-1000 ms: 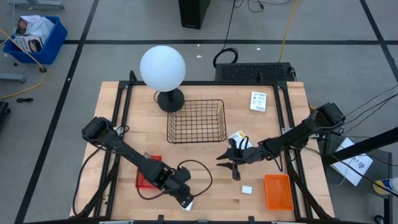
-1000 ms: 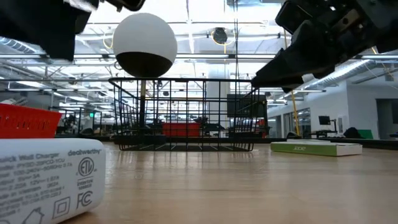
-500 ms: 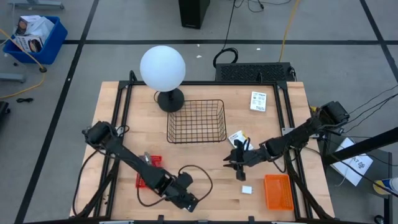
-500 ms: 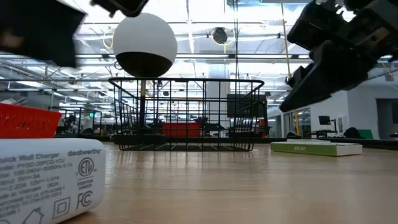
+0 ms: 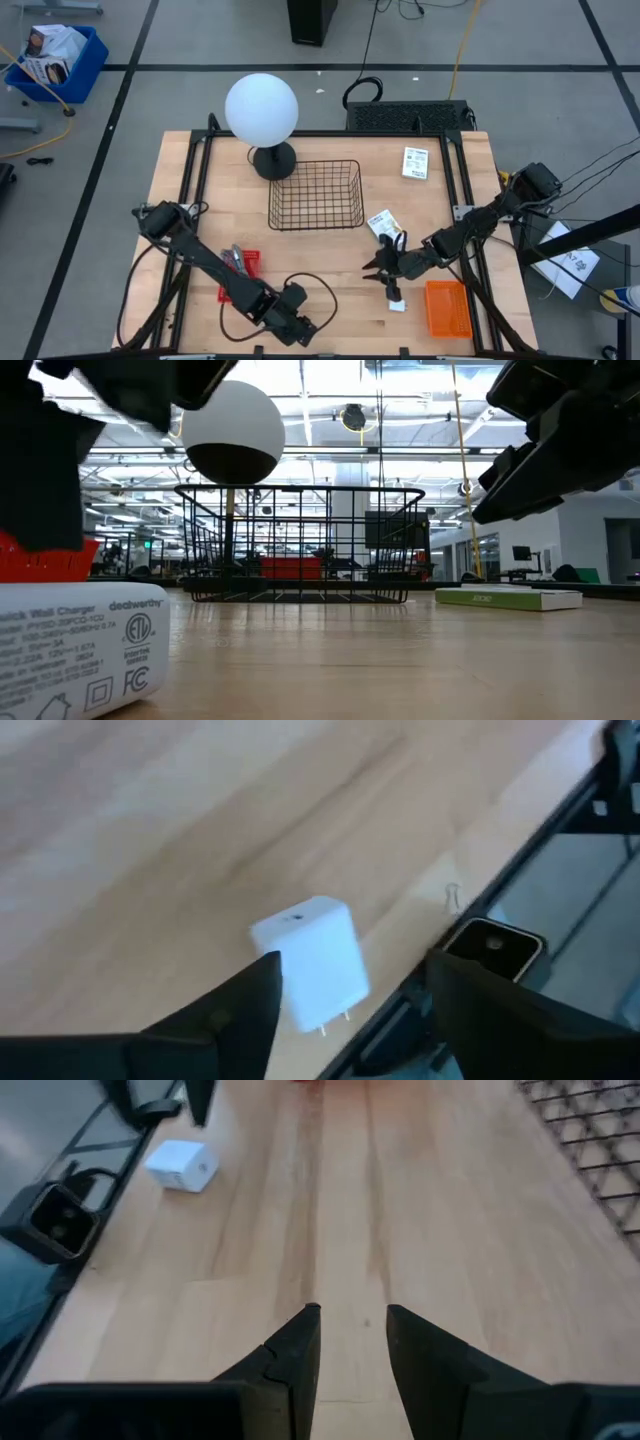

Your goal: Pick and place items into bin

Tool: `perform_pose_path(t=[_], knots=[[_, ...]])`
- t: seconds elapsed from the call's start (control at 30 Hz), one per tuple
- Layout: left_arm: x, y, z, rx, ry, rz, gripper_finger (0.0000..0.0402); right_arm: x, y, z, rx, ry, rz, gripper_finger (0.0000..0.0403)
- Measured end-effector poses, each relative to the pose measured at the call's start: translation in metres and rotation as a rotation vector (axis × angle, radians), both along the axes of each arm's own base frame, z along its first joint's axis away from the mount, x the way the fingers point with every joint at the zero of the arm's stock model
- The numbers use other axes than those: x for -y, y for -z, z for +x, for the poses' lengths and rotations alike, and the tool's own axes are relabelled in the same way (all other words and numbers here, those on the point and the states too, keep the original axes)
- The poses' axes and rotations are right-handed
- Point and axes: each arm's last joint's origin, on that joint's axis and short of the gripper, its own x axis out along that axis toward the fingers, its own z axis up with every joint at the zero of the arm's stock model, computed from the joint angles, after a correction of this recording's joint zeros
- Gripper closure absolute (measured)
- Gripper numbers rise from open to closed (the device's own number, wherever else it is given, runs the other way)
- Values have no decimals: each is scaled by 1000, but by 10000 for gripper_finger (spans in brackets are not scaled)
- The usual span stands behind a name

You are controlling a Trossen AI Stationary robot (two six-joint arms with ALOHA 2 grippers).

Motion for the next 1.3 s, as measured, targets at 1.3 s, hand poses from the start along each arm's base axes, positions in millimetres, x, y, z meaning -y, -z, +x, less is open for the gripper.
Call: perform_pose_path(t=[1.3], knots=[[-33,38,26,-125,90,49,188,8,17,-19,124,-46,124,291]])
